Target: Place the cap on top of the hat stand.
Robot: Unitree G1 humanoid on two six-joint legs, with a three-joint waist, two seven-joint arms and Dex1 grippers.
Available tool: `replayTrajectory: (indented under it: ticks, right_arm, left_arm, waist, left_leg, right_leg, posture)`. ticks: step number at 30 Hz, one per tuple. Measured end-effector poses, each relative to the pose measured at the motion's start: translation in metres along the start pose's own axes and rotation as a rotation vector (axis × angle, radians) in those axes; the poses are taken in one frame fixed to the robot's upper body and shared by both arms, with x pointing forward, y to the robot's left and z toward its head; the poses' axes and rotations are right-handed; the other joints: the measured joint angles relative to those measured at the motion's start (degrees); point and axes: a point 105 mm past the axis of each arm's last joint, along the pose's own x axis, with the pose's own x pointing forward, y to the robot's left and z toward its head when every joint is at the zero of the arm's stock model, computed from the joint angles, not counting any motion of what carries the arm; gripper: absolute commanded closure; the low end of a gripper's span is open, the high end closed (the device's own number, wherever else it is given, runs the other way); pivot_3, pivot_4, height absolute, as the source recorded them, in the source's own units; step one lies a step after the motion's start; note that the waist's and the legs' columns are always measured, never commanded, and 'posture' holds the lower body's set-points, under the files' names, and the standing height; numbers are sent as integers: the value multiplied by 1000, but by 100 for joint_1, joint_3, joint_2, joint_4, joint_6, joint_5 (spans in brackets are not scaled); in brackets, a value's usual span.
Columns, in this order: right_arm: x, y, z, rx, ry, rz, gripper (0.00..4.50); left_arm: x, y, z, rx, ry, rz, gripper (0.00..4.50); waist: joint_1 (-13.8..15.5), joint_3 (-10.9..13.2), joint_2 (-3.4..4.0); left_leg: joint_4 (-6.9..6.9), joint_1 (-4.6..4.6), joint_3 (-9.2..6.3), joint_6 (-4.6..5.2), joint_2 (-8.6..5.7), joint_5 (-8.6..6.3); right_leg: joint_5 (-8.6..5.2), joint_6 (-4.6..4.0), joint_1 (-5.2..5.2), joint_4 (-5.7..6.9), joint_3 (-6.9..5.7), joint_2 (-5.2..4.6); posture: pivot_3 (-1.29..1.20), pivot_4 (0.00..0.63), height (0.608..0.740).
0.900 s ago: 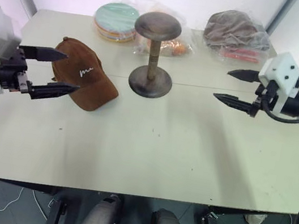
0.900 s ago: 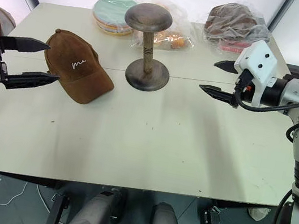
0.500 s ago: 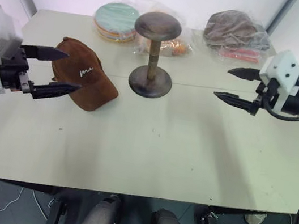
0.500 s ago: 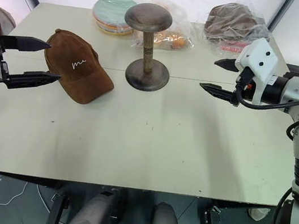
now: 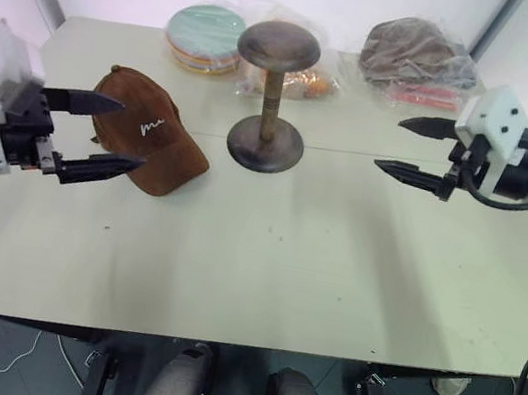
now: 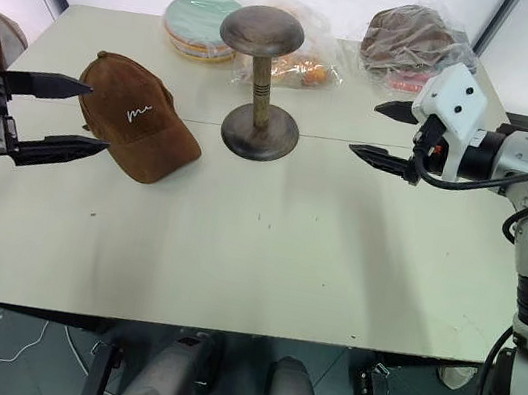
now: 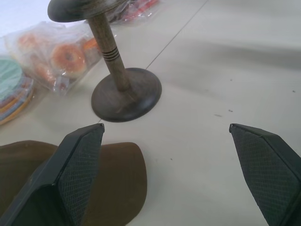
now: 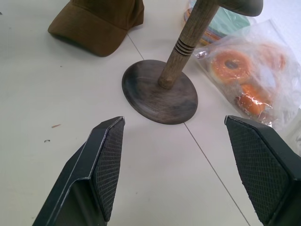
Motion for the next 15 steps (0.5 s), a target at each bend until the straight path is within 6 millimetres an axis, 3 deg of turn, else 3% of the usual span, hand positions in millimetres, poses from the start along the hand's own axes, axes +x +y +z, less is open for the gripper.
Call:
replayTrajectory:
  ticks: [6, 15]
  right_arm:
    - [3, 2, 0, 8, -5, 12, 993]
    - [4, 4, 0, 10, -10, 18, 993]
  left_arm:
    - [4, -4, -8, 66, 53, 28, 17]
    - [28, -2, -46, 262, 174, 132, 17]
  waist:
    - [6, 0, 0]
    - [13, 1, 0]
  left_leg:
    - [-1, 1, 1, 0, 0, 0]
    - [-10, 0, 1, 0, 0, 0]
  right_leg:
    - [0, 0, 2, -3, 0, 0]
    - [1, 0, 3, -13, -1, -1]
  posture:
    - [0, 150, 740]
    - [0, 150, 740]
